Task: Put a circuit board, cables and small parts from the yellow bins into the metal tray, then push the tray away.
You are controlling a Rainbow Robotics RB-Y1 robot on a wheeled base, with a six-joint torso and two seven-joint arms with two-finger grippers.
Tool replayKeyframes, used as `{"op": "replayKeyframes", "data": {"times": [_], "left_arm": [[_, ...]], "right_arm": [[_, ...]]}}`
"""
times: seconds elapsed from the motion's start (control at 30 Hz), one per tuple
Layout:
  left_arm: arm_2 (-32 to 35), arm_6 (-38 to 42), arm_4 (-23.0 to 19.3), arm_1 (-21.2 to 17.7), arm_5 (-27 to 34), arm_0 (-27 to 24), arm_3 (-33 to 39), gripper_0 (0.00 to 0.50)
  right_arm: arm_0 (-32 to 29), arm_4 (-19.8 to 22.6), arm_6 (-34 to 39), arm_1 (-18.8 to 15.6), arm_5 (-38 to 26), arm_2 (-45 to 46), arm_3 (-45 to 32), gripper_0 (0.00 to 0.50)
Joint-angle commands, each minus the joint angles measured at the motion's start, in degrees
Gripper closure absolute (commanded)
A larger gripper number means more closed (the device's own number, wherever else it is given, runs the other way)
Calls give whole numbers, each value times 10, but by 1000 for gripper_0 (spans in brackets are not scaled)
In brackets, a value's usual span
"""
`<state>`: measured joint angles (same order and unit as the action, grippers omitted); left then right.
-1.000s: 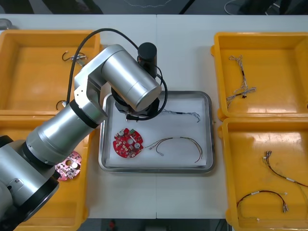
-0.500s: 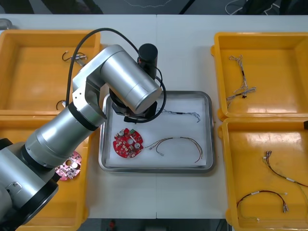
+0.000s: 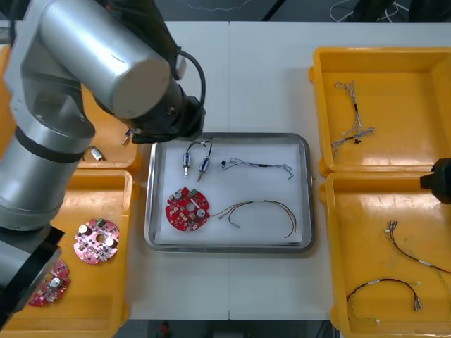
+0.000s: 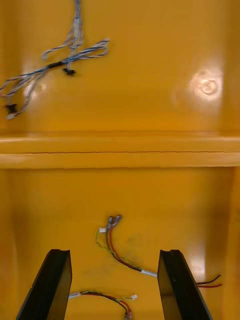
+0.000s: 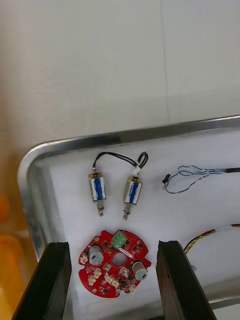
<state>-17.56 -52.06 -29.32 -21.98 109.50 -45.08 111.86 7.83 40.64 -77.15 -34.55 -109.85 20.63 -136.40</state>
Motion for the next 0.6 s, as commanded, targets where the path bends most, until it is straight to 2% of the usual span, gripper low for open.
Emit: {"op": "replayKeyframes", "data": {"times": [0.03,0.13,0.17,0.37,0.6], "left_arm": [[61,21,-51,-66,5,6,45,0],[83,15,-73,-90,5,10,51,0],[98,9,-87,-108,5,17,57,0],[162,-55,-117,-162,5,57,64,0],[234,-111,-159,-217,5,106,64,0]], "right_arm": [[39,63,12,-47,-2,-53,-20,0],[60,95,13,-58,-2,-72,-23,0],[76,117,14,-60,-2,-87,-23,0],[147,163,11,-61,-2,-168,-23,0],[209,159,2,-60,-2,-290,-25,0]]}}
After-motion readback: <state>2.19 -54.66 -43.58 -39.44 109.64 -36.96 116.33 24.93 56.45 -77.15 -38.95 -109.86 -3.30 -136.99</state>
